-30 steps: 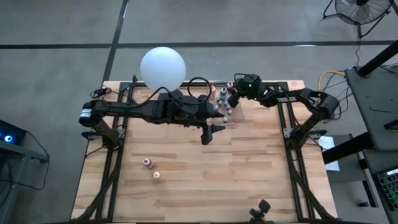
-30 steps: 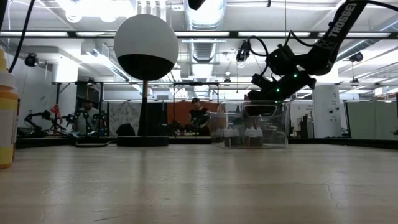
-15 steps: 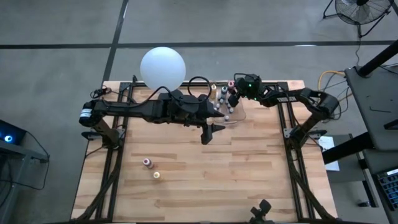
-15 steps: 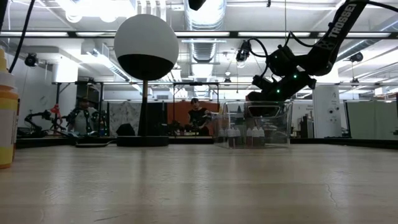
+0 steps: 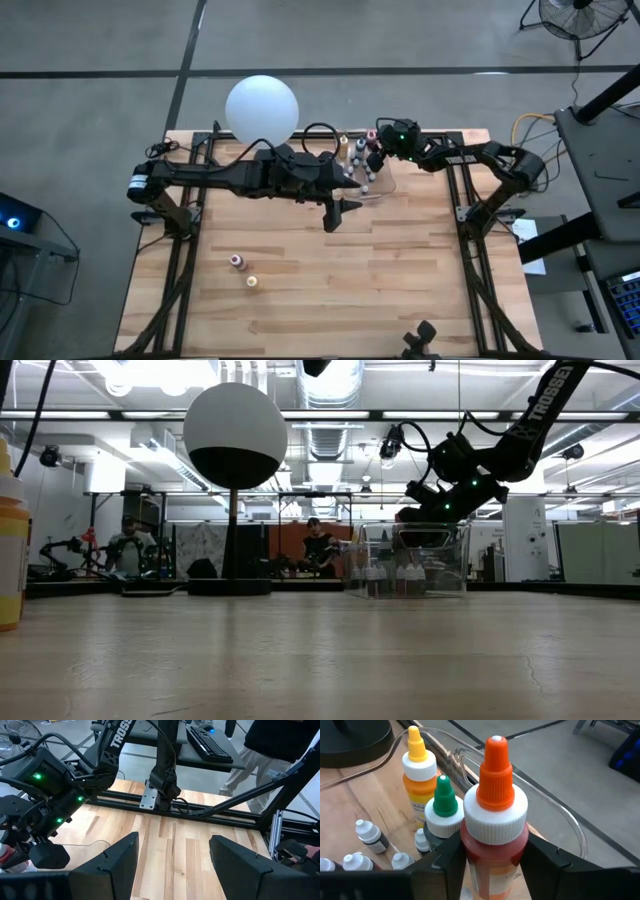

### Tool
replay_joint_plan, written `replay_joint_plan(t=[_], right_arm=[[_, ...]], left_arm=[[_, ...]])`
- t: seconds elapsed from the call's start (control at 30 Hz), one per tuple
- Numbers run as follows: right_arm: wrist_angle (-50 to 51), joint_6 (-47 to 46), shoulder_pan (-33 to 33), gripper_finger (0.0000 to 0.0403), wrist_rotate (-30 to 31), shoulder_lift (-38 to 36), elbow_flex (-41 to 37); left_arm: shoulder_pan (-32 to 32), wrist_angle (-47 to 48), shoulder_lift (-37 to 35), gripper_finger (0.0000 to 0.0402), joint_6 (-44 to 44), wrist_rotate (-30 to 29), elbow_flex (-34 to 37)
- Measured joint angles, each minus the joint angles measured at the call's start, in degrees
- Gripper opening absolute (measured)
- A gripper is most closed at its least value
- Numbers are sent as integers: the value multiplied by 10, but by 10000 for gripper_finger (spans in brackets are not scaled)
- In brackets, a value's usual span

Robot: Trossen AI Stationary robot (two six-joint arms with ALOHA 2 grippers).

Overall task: Pick & Place food coloring
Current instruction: Put the large orange food coloring bottle into the transparent bin, then put the large yellow food coloring bottle into the transparent bin

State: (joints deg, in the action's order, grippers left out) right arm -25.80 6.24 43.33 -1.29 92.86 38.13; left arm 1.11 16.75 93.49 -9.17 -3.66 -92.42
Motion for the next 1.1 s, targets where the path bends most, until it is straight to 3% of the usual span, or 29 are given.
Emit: replay_joint_plan(t=[0.33,1.1], right_arm=[[0,0,1,179,0,0,0],[0,4,2,178,0,0,0]], left_arm=[[0,0,0,216,0,0,0],[-1,-1,0,216,-5,0,7]])
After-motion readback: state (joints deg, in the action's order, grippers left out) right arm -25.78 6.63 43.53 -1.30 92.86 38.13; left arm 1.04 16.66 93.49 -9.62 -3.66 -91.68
